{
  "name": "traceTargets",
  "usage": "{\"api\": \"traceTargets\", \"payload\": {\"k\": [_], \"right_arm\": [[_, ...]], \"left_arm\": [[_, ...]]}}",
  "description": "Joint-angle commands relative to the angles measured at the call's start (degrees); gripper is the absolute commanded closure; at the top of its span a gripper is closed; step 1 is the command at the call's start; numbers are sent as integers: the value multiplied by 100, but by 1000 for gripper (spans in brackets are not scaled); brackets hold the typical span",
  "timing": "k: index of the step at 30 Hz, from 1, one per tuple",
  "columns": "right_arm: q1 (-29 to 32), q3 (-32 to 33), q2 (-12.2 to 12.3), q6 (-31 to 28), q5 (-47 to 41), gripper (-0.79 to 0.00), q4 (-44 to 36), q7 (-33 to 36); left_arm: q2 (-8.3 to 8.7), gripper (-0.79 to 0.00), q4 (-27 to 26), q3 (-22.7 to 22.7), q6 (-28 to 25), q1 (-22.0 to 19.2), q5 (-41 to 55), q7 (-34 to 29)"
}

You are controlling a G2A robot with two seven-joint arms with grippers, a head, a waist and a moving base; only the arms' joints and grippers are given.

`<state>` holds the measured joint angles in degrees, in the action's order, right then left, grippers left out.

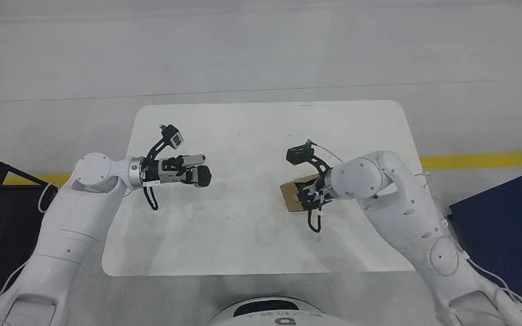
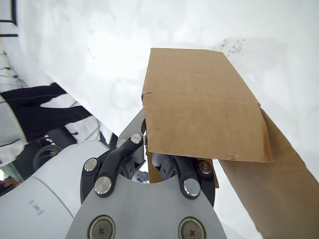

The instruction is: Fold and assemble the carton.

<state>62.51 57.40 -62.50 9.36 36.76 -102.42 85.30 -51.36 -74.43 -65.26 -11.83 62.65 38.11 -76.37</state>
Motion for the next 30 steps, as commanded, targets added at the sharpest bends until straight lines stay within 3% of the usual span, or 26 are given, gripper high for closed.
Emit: {"api": "traceTargets", "payload": {"k": [1,6,7,8,9,15,20,25,30], "right_arm": [[-277,-211,-27,-77,126,0,102,270],[-934,-865,-108,-257,305,0,385,270],[-1042,-982,-123,-243,368,-237,383,270],[-1132,-1089,-139,-255,368,-674,354,270],[-1213,-1191,-150,-291,381,-785,357,270],[-1593,-1681,-151,-288,709,-785,281,270],[-1437,-1267,-41,72,942,-785,-467,179],[-640,-381,175,556,1318,-785,-1365,-403],[912,945,414,710,1263,-785,-2377,-1450]], "left_arm": [[0,-785,0,0,0,0,0,0],[0,-785,0,0,0,0,0,0],[0,-785,0,0,0,0,0,0],[0,-785,0,0,0,0,0,0],[0,-785,0,0,0,0,0,0],[0,-785,0,0,0,0,0,0],[0,-785,0,0,0,0,0,0],[0,-785,0,0,0,0,0,0],[0,-785,0,0,0,0,0,0]]}}
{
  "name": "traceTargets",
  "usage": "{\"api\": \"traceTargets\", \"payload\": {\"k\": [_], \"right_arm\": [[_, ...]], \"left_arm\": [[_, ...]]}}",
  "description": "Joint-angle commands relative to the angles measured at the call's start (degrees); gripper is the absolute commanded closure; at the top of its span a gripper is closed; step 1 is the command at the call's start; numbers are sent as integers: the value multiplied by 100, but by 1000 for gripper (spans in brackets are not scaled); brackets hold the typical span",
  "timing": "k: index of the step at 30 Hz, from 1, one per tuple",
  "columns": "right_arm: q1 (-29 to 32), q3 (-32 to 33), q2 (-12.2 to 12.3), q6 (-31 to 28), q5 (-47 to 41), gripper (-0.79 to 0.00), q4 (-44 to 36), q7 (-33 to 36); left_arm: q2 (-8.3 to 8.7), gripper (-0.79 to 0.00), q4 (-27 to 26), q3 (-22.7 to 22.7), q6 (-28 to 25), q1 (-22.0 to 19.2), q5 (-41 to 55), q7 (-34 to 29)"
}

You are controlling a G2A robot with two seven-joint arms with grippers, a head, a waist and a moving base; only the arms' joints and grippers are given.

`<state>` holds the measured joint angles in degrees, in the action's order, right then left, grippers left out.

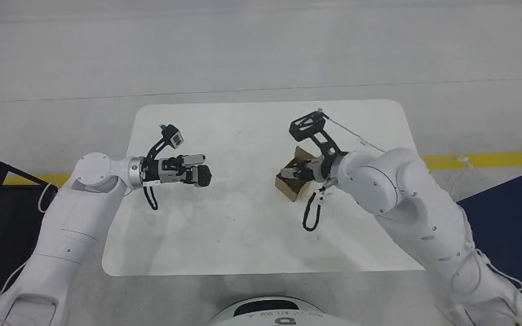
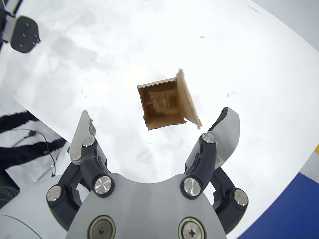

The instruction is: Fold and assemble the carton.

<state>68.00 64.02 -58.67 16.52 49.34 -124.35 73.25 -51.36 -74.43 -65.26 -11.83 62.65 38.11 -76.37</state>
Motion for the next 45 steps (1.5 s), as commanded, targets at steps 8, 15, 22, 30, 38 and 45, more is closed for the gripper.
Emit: {"api": "traceTargets", "payload": {"k": [8,15,22,30,38,45], "right_arm": [[2025,1341,130,64,-406,-785,-898,-1397],[2250,1191,100,167,-510,-785,-736,-1712],[2953,1835,14,27,-2162,-557,65,-3086],[3996,2873,-5,-2012,-4117,-634,808,-3877],[4609,3539,12,-2547,-4699,-650,1066,-3805],[4397,3490,11,-2627,-4948,-591,1257,-3632]], "left_arm": [[0,-785,0,0,0,0,0,0],[-9,-785,-538,95,-475,-93,-1325,829],[-418,-785,-520,1269,-1170,-724,-1881,1533],[-1251,-785,630,2869,-1474,-1787,-1919,2108],[-1927,-785,1678,3596,-1778,-2273,-1536,2142],[-2088,-785,2223,3439,-2013,-2390,19,461]]}}
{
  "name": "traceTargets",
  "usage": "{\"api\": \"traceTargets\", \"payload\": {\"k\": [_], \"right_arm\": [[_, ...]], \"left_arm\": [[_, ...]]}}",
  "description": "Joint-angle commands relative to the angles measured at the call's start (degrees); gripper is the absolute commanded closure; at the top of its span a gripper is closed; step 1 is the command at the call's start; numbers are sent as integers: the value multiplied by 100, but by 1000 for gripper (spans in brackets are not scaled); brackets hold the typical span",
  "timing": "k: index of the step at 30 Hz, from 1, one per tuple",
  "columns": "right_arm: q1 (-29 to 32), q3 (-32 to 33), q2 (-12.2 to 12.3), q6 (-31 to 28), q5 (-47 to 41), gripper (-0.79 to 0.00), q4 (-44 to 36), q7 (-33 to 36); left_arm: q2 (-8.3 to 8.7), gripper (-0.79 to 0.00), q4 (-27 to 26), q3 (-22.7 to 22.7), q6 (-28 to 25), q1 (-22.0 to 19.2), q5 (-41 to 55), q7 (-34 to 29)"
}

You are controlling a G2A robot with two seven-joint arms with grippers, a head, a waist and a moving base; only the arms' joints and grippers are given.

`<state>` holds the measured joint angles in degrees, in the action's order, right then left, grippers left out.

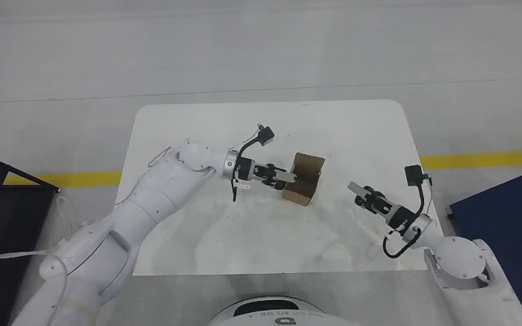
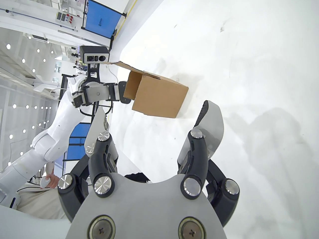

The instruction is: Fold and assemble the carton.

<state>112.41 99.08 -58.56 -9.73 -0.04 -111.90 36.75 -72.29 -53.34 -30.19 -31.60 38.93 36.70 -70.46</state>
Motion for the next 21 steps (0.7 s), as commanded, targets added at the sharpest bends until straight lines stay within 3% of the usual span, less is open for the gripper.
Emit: {"api": "traceTargets", "payload": {"k": [1,3,4,5,7,21], "right_arm": [[-98,-39,1,26,2,-585,22,35],[-211,-113,4,98,48,-613,-8,105],[-273,-153,7,142,83,-674,-24,168],[-341,-204,13,210,140,-785,-53,268],[-397,-246,18,256,203,-785,-90,359],[-397,-246,18,256,203,-785,-90,359]], "left_arm": [[17,-785,222,-142,-49,-45,226,-174],[79,-785,437,-312,-89,-109,175,-134],[122,-785,497,-396,-105,-116,134,-118],[174,-785,532,-493,-107,-118,120,-116],[286,-785,547,-674,-120,-127,19,-104],[286,-785,547,-674,-120,-127,19,-104]]}}
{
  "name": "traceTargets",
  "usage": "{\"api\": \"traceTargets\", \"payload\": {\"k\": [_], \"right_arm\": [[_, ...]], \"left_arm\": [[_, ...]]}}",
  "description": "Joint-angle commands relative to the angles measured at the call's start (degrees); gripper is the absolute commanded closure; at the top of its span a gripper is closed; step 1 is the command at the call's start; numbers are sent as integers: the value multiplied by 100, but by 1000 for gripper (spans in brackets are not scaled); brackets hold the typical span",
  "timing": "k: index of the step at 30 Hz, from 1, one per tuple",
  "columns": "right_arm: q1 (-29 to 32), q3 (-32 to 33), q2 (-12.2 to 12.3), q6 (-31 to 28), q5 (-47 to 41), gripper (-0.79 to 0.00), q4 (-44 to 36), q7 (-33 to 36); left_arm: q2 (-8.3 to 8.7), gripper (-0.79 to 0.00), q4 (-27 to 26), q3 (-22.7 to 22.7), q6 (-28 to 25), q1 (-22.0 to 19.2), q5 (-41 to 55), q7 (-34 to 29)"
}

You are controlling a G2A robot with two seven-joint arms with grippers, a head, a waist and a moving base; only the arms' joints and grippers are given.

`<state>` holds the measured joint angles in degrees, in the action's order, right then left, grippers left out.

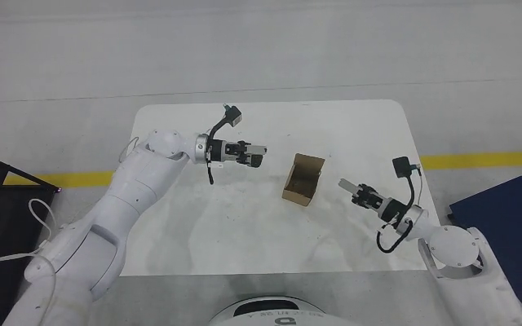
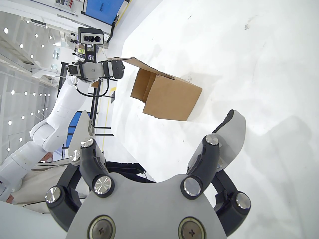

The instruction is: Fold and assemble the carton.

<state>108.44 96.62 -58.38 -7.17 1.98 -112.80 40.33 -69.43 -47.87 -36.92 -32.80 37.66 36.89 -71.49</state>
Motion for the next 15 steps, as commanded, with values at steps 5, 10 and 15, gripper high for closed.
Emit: {"api": "traceTargets", "payload": {"k": [5,10,15], "right_arm": [[-243,-250,-23,355,246,-785,265,-279],[-576,-456,22,671,780,-696,300,325],[-688,-565,35,926,1073,-523,303,436]], "left_arm": [[0,-785,0,-1,0,0,0,0],[0,-785,0,-1,0,0,0,0],[0,-785,0,-1,0,0,0,0]]}}
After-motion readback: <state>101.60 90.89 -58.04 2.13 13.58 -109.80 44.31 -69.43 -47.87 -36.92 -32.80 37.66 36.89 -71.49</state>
